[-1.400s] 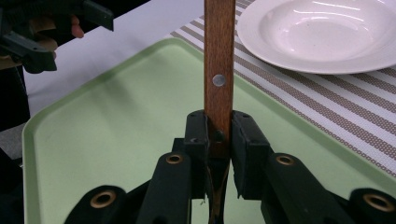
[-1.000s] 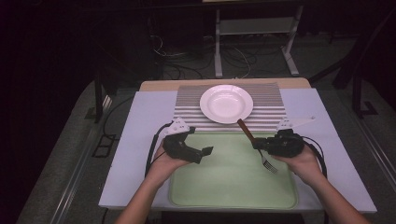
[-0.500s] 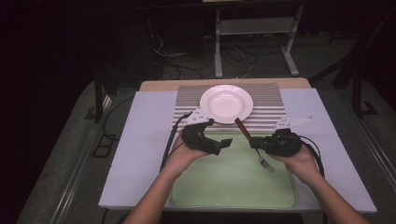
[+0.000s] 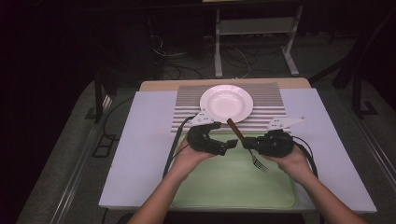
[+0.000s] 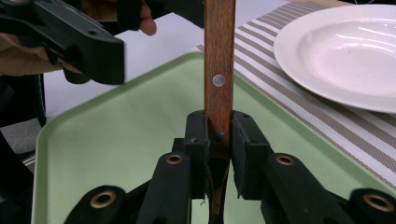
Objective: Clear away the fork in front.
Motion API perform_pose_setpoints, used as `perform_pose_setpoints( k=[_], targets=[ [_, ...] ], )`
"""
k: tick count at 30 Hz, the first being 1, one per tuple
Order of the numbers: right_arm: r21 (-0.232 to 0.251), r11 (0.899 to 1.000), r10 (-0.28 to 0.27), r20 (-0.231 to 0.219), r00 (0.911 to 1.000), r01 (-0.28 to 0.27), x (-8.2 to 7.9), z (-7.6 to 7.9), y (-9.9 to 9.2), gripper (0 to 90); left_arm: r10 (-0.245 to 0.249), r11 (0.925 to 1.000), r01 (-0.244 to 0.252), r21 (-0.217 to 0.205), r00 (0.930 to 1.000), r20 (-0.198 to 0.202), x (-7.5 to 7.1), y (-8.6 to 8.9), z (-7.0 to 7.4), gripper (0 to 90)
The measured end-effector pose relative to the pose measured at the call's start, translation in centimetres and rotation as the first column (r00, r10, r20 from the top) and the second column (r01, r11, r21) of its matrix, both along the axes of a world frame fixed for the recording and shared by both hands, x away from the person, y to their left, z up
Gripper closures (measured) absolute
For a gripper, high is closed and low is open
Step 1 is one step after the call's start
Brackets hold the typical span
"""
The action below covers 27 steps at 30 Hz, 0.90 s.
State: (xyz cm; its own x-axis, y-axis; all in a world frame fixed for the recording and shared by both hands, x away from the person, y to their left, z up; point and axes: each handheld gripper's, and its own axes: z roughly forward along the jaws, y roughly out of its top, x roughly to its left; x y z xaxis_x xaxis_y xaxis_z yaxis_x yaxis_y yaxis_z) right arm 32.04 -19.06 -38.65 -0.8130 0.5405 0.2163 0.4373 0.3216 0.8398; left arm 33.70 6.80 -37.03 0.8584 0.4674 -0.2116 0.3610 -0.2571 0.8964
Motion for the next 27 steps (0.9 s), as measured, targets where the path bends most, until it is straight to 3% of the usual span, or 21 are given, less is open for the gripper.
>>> perform_pose_setpoints(
  k=[10, 12, 18, 27],
  targets=[
    [0.009, 1.0, 0.018, 0.006, 0.9998, -0.018, -0.1, 0.0, 1.0, 76.7, 0.014, 0.9998, -0.014, -0.017, 0.9997, -0.022, 0.2, -0.3, -0.2, 29.3],
    [0.011, 1.0, 0.021, 0.006, 0.9998, -0.021, -0.2, 0.0, 1.1, 76.7, 0.017, 0.9996, -0.018, -0.022, 0.9995, -0.027, 0.3, -0.4, -0.3, 36.5],
    [0.016, 1.0, 0.022, 0.016, 0.9996, -0.022, -0.2, 0.1, 1.4, 76.7, 0.021, 0.9989, -0.024, -0.041, 0.9981, -0.058, 0.5, -0.5, -0.6, 50.3],
    [0.006, 1.0, 0.021, 0.03, 0.9993, -0.021, -0.3, 0.1, 1.8, 76.6, 0.015, 0.9975, -0.023, -0.067, 0.9938, -0.11, 0.6, -0.6, -0.9, 63.3]
  ],
)
